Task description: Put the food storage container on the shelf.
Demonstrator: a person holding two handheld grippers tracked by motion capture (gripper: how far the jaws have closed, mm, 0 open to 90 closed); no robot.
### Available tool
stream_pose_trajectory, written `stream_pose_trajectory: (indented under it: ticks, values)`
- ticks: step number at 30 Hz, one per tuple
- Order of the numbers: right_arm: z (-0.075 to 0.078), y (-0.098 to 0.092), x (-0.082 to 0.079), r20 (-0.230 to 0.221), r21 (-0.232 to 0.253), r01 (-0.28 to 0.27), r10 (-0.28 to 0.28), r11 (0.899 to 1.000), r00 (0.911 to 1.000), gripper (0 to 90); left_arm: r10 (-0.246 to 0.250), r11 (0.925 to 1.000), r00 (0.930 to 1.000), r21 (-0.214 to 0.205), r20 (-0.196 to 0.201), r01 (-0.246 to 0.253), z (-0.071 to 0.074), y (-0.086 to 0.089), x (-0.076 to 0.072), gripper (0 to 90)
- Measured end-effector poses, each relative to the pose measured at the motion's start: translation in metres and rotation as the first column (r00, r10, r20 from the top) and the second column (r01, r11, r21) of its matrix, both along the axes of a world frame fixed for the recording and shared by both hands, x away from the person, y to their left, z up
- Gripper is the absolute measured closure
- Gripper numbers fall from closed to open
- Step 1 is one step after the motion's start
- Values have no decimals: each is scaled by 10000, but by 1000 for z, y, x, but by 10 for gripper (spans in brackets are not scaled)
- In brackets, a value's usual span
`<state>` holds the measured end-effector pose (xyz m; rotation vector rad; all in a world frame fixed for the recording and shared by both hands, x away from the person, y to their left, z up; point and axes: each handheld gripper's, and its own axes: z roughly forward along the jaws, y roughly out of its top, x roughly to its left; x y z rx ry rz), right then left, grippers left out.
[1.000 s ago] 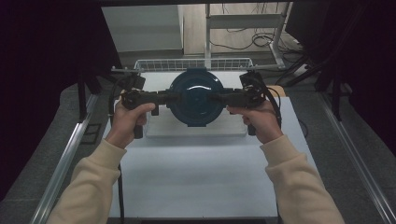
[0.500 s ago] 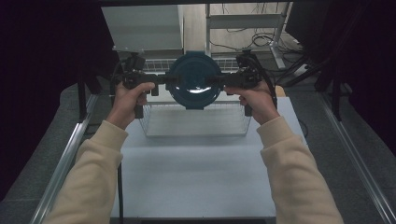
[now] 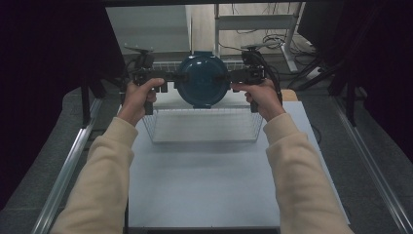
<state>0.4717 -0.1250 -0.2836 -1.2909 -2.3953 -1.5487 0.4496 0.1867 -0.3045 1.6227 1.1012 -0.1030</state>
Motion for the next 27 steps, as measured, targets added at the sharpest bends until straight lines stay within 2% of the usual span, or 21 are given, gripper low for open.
stream_pose_trajectory:
  ticks: [3, 4, 7, 11, 14, 15, 19, 23, 25, 27]
  values:
    - [-5, 0, 5, -305, -104, 17, -20, 9999, 9995, 337, 165, 9999, 9996, -14, -225, -165, -4, -2, 3, 411]
    - [-6, 0, 6, -302, 49, 95, -93, 9999, 9995, 337, 125, 9999, 9996, -14, -264, -125, -5, -1, 5, 411]
    - [-7, 0, 8, -322, 80, 196, -193, 9998, 9993, 337, 189, 9996, 9988, -215, -441, -198, -7, 0, 9, 410]
    - [-10, 0, 14, -683, 438, 580, -549, 9974, 9962, 336, 294, 9984, 9971, -467, -701, -327, -11, 2, 15, 410]
    - [-11, 0, 17, -850, 570, 720, -670, 9958, 9941, 335, 363, 9964, 9938, -720, -1048, -440, -13, 3, 22, 410]
    - [-12, 0, 19, -974, 641, 806, -742, 9947, 9925, 334, 440, 9951, 9915, -826, -1221, -543, -14, 3, 24, 410]
    - [-15, 0, 26, -1413, 888, 1105, -973, 9899, 9852, 333, 482, 9922, 9875, -1067, -1503, -647, -19, 4, 30, 402]
    - [-23, 0, 34, -1961, 1141, 1378, -1137, 9839, 9740, 314, 476, 9897, 9815, -1237, -1852, -713, -28, 5, 37, 378]
    - [-27, 1, 38, -2318, 1328, 1620, -1283, 9778, 9643, 310, 499, 9874, 9781, -1370, -2020, -787, -31, 5, 40, 370]
    - [-30, 0, 40, -2460, 1432, 1714, -1327, 9747, 9601, 310, 504, 9859, 9772, -1460, -2063, -817, -34, 5, 43, 366]
